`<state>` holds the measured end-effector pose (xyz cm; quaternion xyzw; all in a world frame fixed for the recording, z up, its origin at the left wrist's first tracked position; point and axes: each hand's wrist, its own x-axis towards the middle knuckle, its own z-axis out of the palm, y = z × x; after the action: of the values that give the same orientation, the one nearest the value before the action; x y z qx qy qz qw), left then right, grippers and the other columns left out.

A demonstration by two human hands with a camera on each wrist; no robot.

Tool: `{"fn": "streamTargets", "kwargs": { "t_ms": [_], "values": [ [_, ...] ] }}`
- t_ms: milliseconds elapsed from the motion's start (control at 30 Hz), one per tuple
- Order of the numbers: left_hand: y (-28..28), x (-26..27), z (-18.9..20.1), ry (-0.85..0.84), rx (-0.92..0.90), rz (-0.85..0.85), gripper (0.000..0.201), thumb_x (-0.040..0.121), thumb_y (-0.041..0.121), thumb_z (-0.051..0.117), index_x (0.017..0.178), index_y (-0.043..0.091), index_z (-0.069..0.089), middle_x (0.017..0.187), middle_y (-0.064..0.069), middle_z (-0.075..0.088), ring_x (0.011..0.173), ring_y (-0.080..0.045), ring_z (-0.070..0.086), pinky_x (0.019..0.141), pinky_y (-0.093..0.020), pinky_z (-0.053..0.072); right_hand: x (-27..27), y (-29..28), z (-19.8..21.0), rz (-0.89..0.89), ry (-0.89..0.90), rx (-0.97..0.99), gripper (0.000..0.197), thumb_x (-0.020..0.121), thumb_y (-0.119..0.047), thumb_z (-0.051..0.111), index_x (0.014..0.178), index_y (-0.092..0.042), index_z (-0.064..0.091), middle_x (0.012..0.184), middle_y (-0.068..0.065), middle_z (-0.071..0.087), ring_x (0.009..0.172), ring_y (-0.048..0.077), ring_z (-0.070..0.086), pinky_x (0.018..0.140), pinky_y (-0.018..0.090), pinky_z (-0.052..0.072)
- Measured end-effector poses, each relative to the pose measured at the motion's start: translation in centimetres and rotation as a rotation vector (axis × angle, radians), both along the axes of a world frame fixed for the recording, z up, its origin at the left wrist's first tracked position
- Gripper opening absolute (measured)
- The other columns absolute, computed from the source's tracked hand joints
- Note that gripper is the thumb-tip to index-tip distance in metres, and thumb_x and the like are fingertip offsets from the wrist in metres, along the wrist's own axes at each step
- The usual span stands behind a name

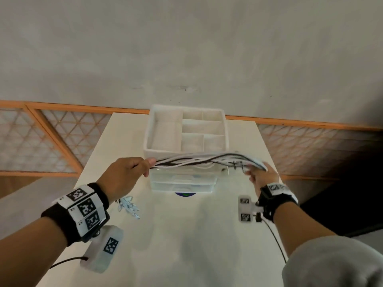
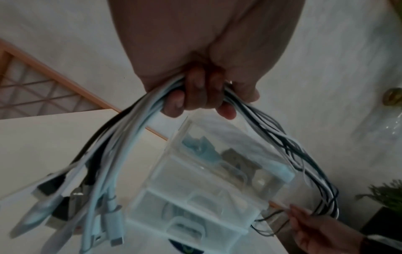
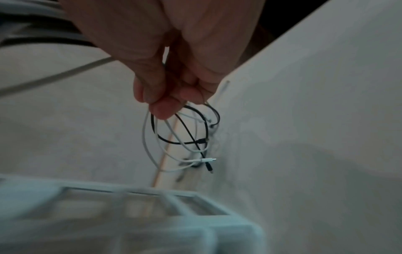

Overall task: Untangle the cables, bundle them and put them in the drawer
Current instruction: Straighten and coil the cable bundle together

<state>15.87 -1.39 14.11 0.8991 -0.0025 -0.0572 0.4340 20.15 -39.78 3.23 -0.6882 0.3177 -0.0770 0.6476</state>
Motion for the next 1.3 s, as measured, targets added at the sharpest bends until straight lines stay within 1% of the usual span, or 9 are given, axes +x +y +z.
{"fn": "streamTargets", "kwargs": {
  "t_ms": [133,233,300,567,667,800,1000,1167,1300],
  "values": [
    [-0.6,-1.2,-1.2,0.046,0.1,-0.017,0.052,0.092,0.054,0.054,0.063,0.011,0.06,0.036,0.008,0.031,0.036,-0.009,0.031,0.05,-0.028,0.033,-5.1,-0.4,-4.4,0.217,0.242,-0.273,0.042,0.088,0.001,0.065,0.128,-0.011,0.062,0.085,0.011,0.073,0.056,0.019,0.062,0.047,0.023,0.044],
    [-1.5,-2.0,-1.2,0.045,0.144,-0.038,0.052,0.092,0.054,0.055,0.061,0.012,0.06,0.034,0.009,0.036,0.035,-0.008,0.036,0.048,-0.026,0.032,-7.7,-1.8,-6.0,0.587,0.536,-0.597,0.104,0.08,-0.01,0.071,0.152,-0.051,0.008,0.081,0.006,0.071,0.063,0.019,0.064,0.056,0.025,0.047],
    [-2.2,-2.6,-1.2,0.036,0.183,-0.069,0.053,0.093,0.053,0.054,0.061,0.011,0.06,0.034,0.013,0.042,0.035,-0.005,0.042,0.049,-0.025,0.03,-9.3,-2.1,-5.6,0.715,0.623,-0.712,0.11,0.08,-0.011,0.066,0.15,-0.053,-0.007,0.07,0.003,0.067,0.067,0.016,0.063,0.061,0.025,0.046],
    [-5.2,-5.4,-0.8,-0.018,0.246,-0.208,0.053,0.093,0.056,0.052,0.058,0.017,0.059,0.042,0.023,0.051,0.048,0.0,0.05,0.052,-0.019,0.029,-14.0,5.2,4.1,0.644,-0.047,-0.487,0.073,0.074,-0.011,0.078,0.135,-0.04,0.051,0.12,-0.004,0.055,0.068,0.014,0.054,0.071,0.027,0.053],
    [-5.8,-6.6,-0.4,-0.012,0.227,-0.295,0.054,0.089,0.06,0.054,0.057,0.017,0.06,0.041,0.013,0.049,0.045,-0.005,0.047,0.051,-0.019,0.031,-15.6,10.4,5.5,0.796,-0.11,-0.627,0.065,0.073,-0.038,0.083,0.132,-0.042,0.056,0.111,-0.01,0.057,0.079,0.001,0.054,0.077,0.02,0.047],
    [-4.7,-8.1,-1.3,0.044,0.127,-0.4,0.055,0.08,0.061,0.066,0.064,0.01,0.06,0.048,0.008,0.043,0.046,-0.007,0.037,0.049,-0.021,0.03,-15.7,13.0,3.6,0.756,0.018,-0.737,0.018,0.086,-0.036,0.073,0.095,-0.021,0.076,0.092,0.006,0.064,0.088,0.023,0.059,0.074,0.028,0.041],
    [1.6,-9.9,-6.3,0.284,0.151,-0.509,0.03,0.098,0.044,0.051,0.086,0.018,0.057,0.069,0.007,0.052,0.063,-0.012,0.049,0.061,-0.023,0.038,-16.4,14.1,0.5,0.523,0.043,-0.756,0.011,0.085,-0.024,0.076,0.088,-0.015,0.078,0.084,-0.001,0.056,0.079,0.018,0.056,0.065,0.004,0.034],
    [3.3,-10.3,-7.5,0.275,0.201,-0.477,0.026,0.104,0.033,0.041,0.084,0.021,0.053,0.072,0.008,0.051,0.061,-0.009,0.046,0.054,-0.012,0.035,-18.5,19.0,1.0,0.795,0.385,-1.086,0.052,0.082,-0.051,0.07,0.129,-0.036,0.056,0.131,0.001,0.043,0.119,0.024,0.053,0.096,0.035,0.047],
    [0.3,-9.3,-5.8,0.137,0.256,-0.538,0.019,0.104,0.027,0.043,0.093,0.017,0.055,0.078,0.005,0.056,0.071,-0.017,0.052,0.057,-0.017,0.035,-17.7,22.0,4.6,0.78,0.059,-1.24,0.073,0.076,-0.048,0.071,0.142,-0.042,0.04,0.141,-0.003,0.046,0.127,0.024,0.045,0.105,0.045,0.034]
  ]
}}
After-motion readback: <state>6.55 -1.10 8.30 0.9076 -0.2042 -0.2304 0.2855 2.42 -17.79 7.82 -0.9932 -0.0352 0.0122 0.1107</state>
